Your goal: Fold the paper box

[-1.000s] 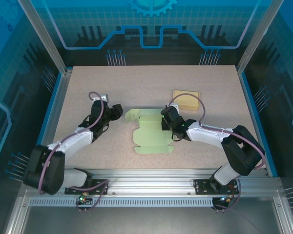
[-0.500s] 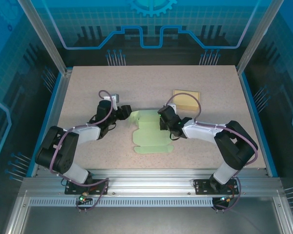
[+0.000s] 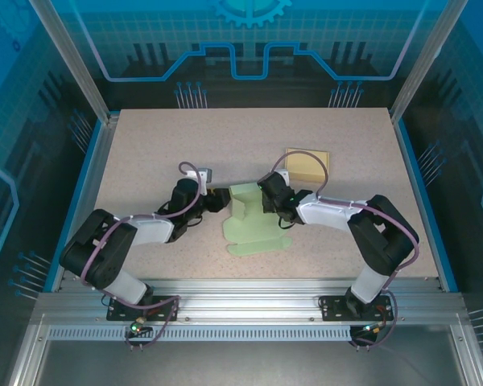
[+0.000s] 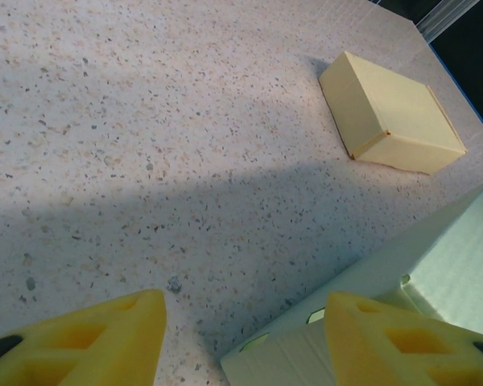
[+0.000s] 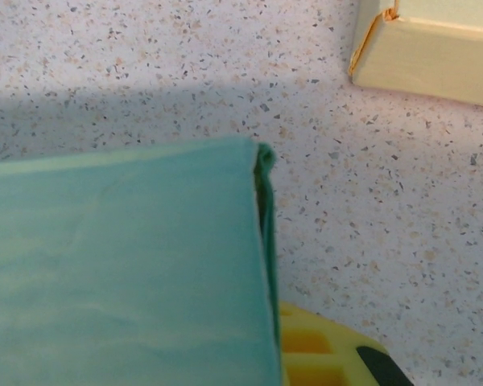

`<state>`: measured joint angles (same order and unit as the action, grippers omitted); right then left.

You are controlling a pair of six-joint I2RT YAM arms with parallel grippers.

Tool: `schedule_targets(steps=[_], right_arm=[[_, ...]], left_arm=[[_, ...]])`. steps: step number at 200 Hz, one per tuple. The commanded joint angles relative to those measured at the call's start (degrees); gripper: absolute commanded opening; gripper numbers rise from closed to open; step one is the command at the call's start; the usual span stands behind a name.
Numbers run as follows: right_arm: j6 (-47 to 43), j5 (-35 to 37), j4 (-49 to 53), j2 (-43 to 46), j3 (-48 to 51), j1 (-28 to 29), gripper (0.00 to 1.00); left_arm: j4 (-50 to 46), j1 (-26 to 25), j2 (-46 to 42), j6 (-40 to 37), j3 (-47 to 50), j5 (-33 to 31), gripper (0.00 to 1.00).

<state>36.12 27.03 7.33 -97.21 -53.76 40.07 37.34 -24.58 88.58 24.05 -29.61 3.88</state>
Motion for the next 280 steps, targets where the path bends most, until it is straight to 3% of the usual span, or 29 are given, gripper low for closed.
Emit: schedule_targets(steps=[1,39,79,132,195,220,259,280], right_arm=[[0.1,-0.44,-0.74,-0.75,-2.12,0.23,0.0],[0.04,-0.51,-0.74,-0.96,-2.22,0.18,0.0],[0.27,-0.22,-0.74,-1.01,-1.91,0.14,0.0],[0.09,-0.4,-0.83,-1.93,-2.38,0.13,0.0],[0.06,-1.25,-1.42,-1.46,-1.79,0.18,0.0],[0.09,-1.59,-1.73,-1.25,-1.47,0.16,0.0],[0.28,-2.18,-2.06,-0.74,-1.1,0.29,0.0],[0.43,-2.27,-2.03,-0.61,-0.96,0.57,0.0]], left_arm=[[3.26,-1.17,0.9,0.94,1.08,0.65,0.55],[1.49,-1.17,-0.15,-1.77,1.05,0.48,0.55],[-5.93,-1.13,-4.96,-5.16,2.88,-4.01,0.56],[-7.88,-1.64,-9.5,-9.25,6.06,-2.23,0.57],[-6.38,-3.33,-6.43,-14.43,3.4,-2.11,0.57],[-4.13,-4.98,-3.96,-16.97,1.34,-4.63,0.56],[1.07,-7.48,0.15,-19.79,-0.86,-12.56,0.42],[3.41,-8.02,1.7,-19.95,-1.5,-16.55,0.41]])
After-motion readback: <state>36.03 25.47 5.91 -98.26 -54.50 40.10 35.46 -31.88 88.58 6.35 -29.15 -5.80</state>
